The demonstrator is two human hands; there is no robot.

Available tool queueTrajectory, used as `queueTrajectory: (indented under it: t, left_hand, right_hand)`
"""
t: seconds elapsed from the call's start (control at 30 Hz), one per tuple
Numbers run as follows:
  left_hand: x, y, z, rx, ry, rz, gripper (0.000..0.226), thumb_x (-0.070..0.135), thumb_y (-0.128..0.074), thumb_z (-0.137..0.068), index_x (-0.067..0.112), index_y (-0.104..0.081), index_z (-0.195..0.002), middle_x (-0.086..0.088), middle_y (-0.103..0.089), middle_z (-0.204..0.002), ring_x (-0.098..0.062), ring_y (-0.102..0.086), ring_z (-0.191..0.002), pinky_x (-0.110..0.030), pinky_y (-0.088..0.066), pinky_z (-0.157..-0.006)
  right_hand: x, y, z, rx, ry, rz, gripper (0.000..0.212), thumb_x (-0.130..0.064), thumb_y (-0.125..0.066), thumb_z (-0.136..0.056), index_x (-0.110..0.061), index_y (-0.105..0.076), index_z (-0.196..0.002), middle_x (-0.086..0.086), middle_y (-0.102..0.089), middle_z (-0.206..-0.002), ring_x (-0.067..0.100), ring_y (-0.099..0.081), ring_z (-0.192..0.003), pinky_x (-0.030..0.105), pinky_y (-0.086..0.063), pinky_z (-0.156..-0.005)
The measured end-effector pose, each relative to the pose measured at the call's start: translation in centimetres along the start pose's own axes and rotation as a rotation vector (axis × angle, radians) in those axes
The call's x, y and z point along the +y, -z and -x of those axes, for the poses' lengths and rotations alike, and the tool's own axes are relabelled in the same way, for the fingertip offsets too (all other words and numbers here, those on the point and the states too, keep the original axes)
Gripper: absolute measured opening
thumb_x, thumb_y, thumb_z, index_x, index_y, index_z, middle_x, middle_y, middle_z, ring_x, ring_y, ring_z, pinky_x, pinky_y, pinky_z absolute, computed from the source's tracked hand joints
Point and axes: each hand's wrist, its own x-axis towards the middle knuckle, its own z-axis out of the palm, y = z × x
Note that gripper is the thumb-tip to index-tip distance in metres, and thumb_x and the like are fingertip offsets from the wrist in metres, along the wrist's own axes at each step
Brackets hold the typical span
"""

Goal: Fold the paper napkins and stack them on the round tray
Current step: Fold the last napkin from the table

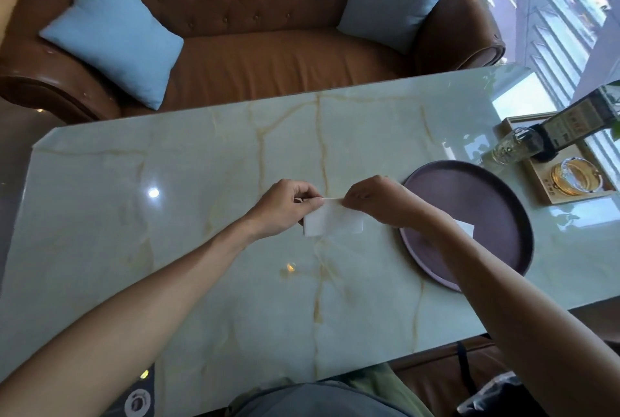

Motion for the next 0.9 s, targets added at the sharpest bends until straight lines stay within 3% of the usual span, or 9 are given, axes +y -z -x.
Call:
queueTrajectory:
  t: [0.07, 0.17, 0.27, 0.37, 0.47, 0.57, 0.67, 0.8, 0.9]
  left_hand:
    - [0.4, -0.5, -0.8, -0.027, 0.006, 0.012, 0.012, 0.023, -0.069, -0.094, 0.018, -0.075, -0.085, 0.002, -0.074, -0.079, -0.017, -0.070, -0.071, -0.043, -0.060, -0.075]
    - [1.2, -1.8, -2.0, -0.048, 0.025, 0.020, 0.012, 0.023, -0.068, -0.095, 0.018, -0.074, -0.086, 0.004, -0.072, -0.078, -0.016, -0.068, -0.072, -0.041, -0.060, -0.076]
    - [2.3, -3.8, -3.5, -0.119, 0.026, 0.036, 0.011, 0.023, -0.068, -0.095, 0.022, -0.075, -0.087, 0.005, -0.073, -0.082, -0.012, -0.068, -0.077, -0.038, -0.058, -0.077]
    - [3.9, -6.8, -5.1, -0.203, 0.024, 0.043, 0.008, 0.020, -0.068, -0.096, 0.018, -0.075, -0.093, 0.000, -0.073, -0.087, -0.010, -0.067, -0.080, -0.035, -0.057, -0.077]
    - [5.3, -10.1, -7.1, -0.276, 0.025, 0.031, 0.010, 0.021, -0.068, -0.096, 0.014, -0.075, -0.095, -0.004, -0.073, -0.089, -0.011, -0.067, -0.080, -0.034, -0.056, -0.076]
    - [5.9, -13.3, -9.0, -0.298, 0.065, 0.055, 0.009, 0.019, -0.068, -0.096, 0.015, -0.075, -0.092, -0.006, -0.072, -0.087, -0.013, -0.066, -0.078, -0.033, -0.057, -0.072]
    - [5.8, -16.9, -10.6, -0.240, 0.159, 0.115, 0.007, 0.012, -0.069, -0.094, 0.012, -0.074, -0.099, -0.006, -0.074, -0.088, -0.014, -0.067, -0.077, -0.032, -0.059, -0.071]
    - [4.2, -22.2, -12.6, -0.124, 0.365, 0.210, 0.021, 0.005, -0.078, -0.085, 0.010, -0.071, -0.105, -0.015, -0.075, -0.103, -0.022, -0.070, -0.091, -0.043, -0.058, -0.091]
    - [3.8, -25.8, -13.7, -0.057, 0.439, 0.275, 0.016, 0.000, -0.075, -0.086, 0.008, -0.070, -0.099, -0.013, -0.072, -0.097, -0.023, -0.067, -0.087, -0.036, -0.057, -0.083]
  right_hand:
    - [1.9, 1.0, 1.1, -0.009, -0.049, -0.069, 0.019, -0.028, -0.065, -0.097, -0.018, -0.076, -0.084, -0.002, -0.074, -0.073, 0.005, -0.063, -0.063, 0.018, -0.048, -0.066]
    - [5.9, 2.0, 3.3, 0.075, -0.151, -0.171, 0.020, -0.020, -0.066, -0.094, -0.019, -0.075, -0.077, -0.001, -0.076, -0.072, 0.013, -0.071, -0.069, 0.026, -0.053, -0.071]
    - [9.9, 2.2, 5.8, 0.175, -0.264, -0.223, 0.029, -0.035, -0.069, -0.093, -0.010, -0.073, -0.080, -0.003, -0.073, -0.074, 0.014, -0.062, -0.065, 0.026, -0.045, -0.065]
    - [11.2, 1.2, 7.9, 0.102, -0.309, -0.646, 0.040, -0.048, -0.070, -0.089, -0.018, -0.073, -0.116, -0.008, -0.076, -0.110, 0.004, -0.069, -0.099, 0.027, -0.052, -0.089]
    - [12.6, 0.0, 8.9, 0.026, -0.310, -1.038, 0.040, -0.039, -0.067, -0.093, -0.015, -0.068, -0.125, 0.005, -0.072, -0.125, 0.019, -0.066, -0.120, 0.039, -0.049, -0.103]
    - [14.6, -0.6, 9.6, 0.108, -0.340, -1.241, 0.025, -0.024, -0.069, -0.092, -0.009, -0.075, -0.112, 0.011, -0.075, -0.113, 0.024, -0.070, -0.107, 0.043, -0.050, -0.101]
    - [16.9, -0.4, 10.4, 0.251, -0.418, -1.220, 0.018, -0.012, -0.064, -0.097, -0.004, -0.074, -0.110, 0.009, -0.077, -0.102, 0.019, -0.073, -0.093, 0.035, -0.059, -0.088]
    - [20.5, -0.1, 11.3, 0.339, -0.485, -1.096, 0.015, -0.015, -0.066, -0.097, -0.009, -0.077, -0.106, 0.004, -0.079, -0.100, 0.013, -0.073, -0.090, 0.030, -0.060, -0.083]
    - [23.5, -0.1, 11.4, 0.388, -0.583, -1.024, 0.015, -0.021, -0.069, -0.094, -0.009, -0.078, -0.098, -0.003, -0.077, -0.088, 0.008, -0.068, -0.079, 0.021, -0.053, -0.070]
